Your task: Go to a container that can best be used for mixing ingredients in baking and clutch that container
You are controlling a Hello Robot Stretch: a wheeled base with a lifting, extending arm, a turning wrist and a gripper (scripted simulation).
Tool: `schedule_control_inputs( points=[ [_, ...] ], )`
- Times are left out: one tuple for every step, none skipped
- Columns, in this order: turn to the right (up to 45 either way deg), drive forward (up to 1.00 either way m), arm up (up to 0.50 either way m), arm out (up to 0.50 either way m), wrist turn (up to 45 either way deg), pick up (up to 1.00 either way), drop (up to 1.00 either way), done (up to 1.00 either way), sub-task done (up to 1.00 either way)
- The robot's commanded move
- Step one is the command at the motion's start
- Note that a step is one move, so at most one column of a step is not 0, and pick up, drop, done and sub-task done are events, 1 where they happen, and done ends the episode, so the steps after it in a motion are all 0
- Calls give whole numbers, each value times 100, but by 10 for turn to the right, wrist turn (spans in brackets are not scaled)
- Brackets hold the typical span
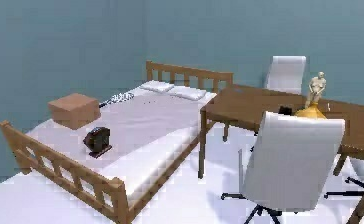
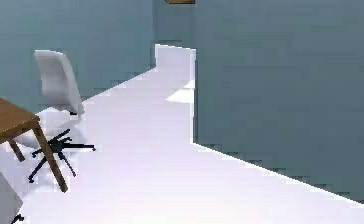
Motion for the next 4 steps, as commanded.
schedule_control_inputs(
  points=[
    [450, 0, 0, 0, 0, 0, 0, 0, 0],
    [360, 0, 0, 0, 0, 0, 0, 0, 0],
    [0, 25, 0, 0, 0, 0, 0, 0, 0],
    [450, 0, 0, 0, 0, 0, 0, 0, 0]
  ],
)
